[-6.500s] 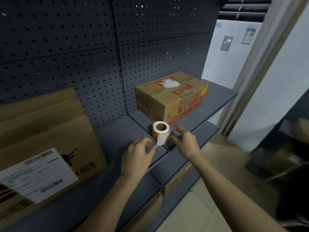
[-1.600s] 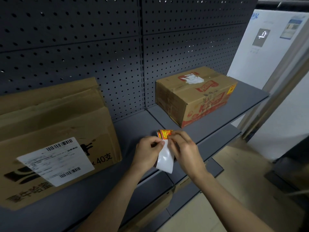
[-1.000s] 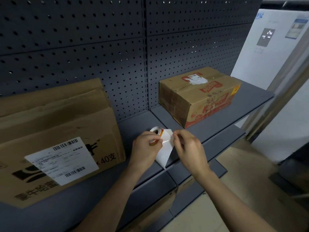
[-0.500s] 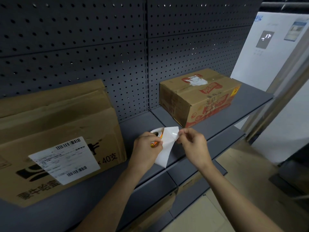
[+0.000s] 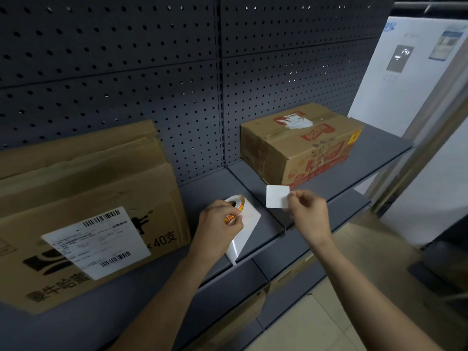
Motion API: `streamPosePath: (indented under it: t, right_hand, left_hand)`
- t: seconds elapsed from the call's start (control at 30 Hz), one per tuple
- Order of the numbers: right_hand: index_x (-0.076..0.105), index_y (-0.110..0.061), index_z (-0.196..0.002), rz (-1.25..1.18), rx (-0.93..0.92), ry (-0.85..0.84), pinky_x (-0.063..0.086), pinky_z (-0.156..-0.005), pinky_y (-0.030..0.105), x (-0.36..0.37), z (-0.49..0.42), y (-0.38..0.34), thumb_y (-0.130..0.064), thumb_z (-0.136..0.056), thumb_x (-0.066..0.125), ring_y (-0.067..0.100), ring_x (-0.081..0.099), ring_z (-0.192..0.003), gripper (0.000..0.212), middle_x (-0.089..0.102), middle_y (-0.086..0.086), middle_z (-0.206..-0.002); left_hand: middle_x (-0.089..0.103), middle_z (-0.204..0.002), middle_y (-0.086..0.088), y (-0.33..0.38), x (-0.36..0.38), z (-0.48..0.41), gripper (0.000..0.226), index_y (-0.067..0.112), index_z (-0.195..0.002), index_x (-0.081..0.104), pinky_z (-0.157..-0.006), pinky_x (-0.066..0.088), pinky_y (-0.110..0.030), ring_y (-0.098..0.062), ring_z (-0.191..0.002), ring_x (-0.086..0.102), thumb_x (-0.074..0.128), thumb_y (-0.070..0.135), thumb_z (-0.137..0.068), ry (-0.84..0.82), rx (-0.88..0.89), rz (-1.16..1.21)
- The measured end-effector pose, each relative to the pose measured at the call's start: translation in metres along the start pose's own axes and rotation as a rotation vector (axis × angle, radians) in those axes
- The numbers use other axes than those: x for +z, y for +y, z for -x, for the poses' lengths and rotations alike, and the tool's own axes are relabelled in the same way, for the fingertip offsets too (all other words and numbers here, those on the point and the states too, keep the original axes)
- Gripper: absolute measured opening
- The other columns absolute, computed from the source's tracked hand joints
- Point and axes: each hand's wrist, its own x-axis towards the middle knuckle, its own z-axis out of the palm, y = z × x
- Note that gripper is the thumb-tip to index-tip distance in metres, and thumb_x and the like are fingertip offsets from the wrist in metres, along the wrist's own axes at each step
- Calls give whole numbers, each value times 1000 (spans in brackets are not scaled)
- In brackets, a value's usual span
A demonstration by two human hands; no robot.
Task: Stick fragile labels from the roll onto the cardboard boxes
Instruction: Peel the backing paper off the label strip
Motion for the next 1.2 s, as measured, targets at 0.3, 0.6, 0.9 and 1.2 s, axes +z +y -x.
streamPosePath:
  t: [0.3, 0.6, 0.9, 1.2]
  right_hand:
    - [68, -15, -82, 17, -30, -1, 42, -53, 19, -11, 6, 6, -15, -95, 56, 13, 57, -65, 18, 71, 7, -79]
    - [69, -21, -84, 14, -20, -49, 52, -68, 32, -20, 14, 19, -14, -95, 57, 22, 67, -79, 17, 73, 6, -84]
    - [69, -22, -84, -16, -85, -89, 45, -61, 20, -17, 20, 7, -12, -95, 58, 5, 59, -69, 18, 71, 1, -81]
    - [69, -23, -93, -21, -408, -103, 48, -69, 17, 11, 51, -53, -16, -96, 60, 5, 64, -83, 11, 70, -8, -90]
  left_hand:
    - [54, -109, -5, -3, 16, -11, 18, 2, -99, 70, -80, 51, -35, -21, -89, 57, 58, 15, -96, -111, 133, -218]
    - [58, -107, -13, -13, 32, -13, 21, 8, -102, 70, -77, 54, -38, -33, -97, 58, 67, 1, -82, -170, 300, -464]
    - [59, -122, -4, -5, 19, -8, 40, 20, -129, 61, -107, 42, -52, -28, -111, 56, 64, 33, -91, -84, 317, -463]
    - [72, -88, 6, 36, -49, 23, 21, 18, -94, 74, -77, 55, -35, -6, -83, 67, 61, 34, -96, 49, -77, 236]
